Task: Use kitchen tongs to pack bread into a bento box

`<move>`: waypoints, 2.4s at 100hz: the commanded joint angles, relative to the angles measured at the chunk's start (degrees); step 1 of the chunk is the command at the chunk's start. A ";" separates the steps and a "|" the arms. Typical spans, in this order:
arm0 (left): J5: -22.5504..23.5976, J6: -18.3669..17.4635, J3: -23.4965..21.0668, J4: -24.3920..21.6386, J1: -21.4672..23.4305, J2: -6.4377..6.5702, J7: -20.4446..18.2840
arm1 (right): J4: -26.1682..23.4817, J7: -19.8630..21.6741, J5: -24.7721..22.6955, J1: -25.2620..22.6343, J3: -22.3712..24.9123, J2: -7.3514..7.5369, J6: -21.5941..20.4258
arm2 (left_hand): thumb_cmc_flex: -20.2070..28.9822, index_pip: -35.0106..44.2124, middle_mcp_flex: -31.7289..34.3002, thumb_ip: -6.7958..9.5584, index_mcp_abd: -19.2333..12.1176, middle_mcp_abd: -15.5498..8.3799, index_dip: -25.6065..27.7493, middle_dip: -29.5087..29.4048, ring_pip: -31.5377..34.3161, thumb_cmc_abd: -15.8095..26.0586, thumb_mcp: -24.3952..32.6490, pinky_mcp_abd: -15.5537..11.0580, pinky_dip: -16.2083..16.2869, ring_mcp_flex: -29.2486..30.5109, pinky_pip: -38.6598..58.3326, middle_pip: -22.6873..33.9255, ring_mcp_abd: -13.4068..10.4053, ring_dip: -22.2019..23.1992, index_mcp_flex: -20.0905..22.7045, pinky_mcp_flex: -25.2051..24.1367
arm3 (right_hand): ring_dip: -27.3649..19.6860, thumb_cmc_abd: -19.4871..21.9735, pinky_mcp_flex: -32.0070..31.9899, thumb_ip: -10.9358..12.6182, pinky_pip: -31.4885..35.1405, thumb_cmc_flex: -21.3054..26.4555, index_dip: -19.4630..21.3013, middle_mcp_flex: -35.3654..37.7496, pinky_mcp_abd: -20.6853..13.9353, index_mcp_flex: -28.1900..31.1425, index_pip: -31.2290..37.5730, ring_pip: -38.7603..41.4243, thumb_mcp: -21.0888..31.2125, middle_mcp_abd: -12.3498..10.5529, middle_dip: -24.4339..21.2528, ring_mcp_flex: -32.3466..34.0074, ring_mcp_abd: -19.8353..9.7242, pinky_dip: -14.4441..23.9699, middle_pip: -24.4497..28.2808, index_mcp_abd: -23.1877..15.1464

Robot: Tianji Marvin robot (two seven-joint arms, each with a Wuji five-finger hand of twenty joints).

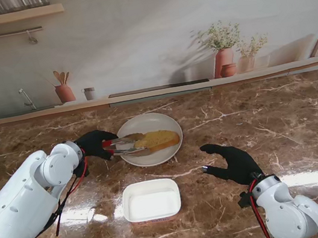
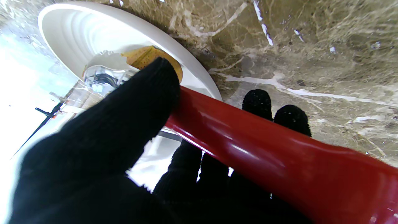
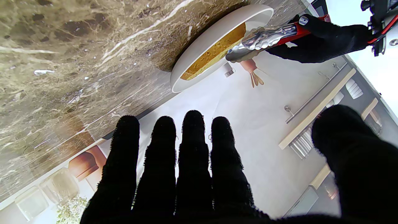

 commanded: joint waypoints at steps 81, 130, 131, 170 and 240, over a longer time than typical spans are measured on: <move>0.10 2.39 -2.65 -0.20 2.70 -0.71 2.47 | 0.54 2.17 1.30 -0.50 0.00 0.06 0.14 | 2.32 -8.04 -4.55 3.81 0.80 -1.46 -5.04 0.94 5.00 2.59 5.04 -2.76 4.78 2.35 2.82 2.07 -0.60 0.15 -6.66 0.17 | 0.91 1.00 -0.67 1.33 -0.13 1.84 -0.48 1.80 0.78 0.44 0.53 -0.10 0.01 -0.86 1.84 -0.84 0.45 2.08 0.57 -1.14; -0.08 3.85 -4.77 -1.17 4.75 -0.78 3.08 | 0.69 2.76 1.43 -0.36 0.04 0.17 -0.14 | 1.17 -12.32 -6.82 4.57 3.19 -1.17 -8.31 0.80 5.64 2.89 5.64 -2.21 5.86 3.02 4.10 2.22 -0.42 -0.13 -11.64 1.15 | 0.92 1.16 -0.90 1.32 -0.40 1.93 -0.44 2.28 1.01 0.93 0.79 -0.17 -0.08 -0.93 2.11 -1.06 0.53 2.30 0.64 -1.33; -0.11 3.92 -4.79 -1.16 4.77 -0.80 3.12 | 0.69 2.79 1.43 -0.36 0.04 0.18 -0.14 | 1.19 -12.31 -6.86 4.56 3.18 -1.18 -8.36 0.80 5.67 2.88 5.64 -2.22 5.88 3.02 4.12 2.25 -0.42 -0.12 -11.73 1.15 | 0.91 1.17 -0.87 1.32 -0.40 1.92 -0.44 2.24 0.98 0.95 0.80 -0.19 -0.09 -0.96 2.10 -1.10 0.57 2.31 0.62 -1.33; -0.29 4.00 -5.23 -1.01 4.72 -0.59 2.11 | 0.85 3.11 1.62 -0.37 -0.09 0.22 -0.06 | 0.47 -11.70 -6.80 5.34 2.26 -1.65 -9.42 0.84 6.64 3.41 5.92 -2.21 6.79 2.37 4.42 2.89 0.31 -1.51 -11.34 0.99 | 0.93 1.25 -0.91 1.32 -0.57 2.04 -0.41 2.75 1.01 1.42 1.08 -0.18 -0.20 -0.95 2.33 -1.09 0.55 2.49 0.73 -1.54; -1.50 2.63 1.68 1.48 -1.12 -1.13 1.64 | 1.18 3.38 2.21 -0.49 0.19 0.21 -0.25 | 0.28 -0.74 -4.78 5.42 -1.53 -2.34 -1.20 0.81 7.57 3.97 5.33 -1.97 7.39 1.47 4.39 2.34 1.48 -2.84 -10.87 0.20 | 1.00 1.36 -0.88 1.34 -0.71 2.13 -0.45 2.97 1.06 1.69 1.28 -0.10 -0.12 -0.89 2.52 -0.94 0.72 2.70 0.73 -1.55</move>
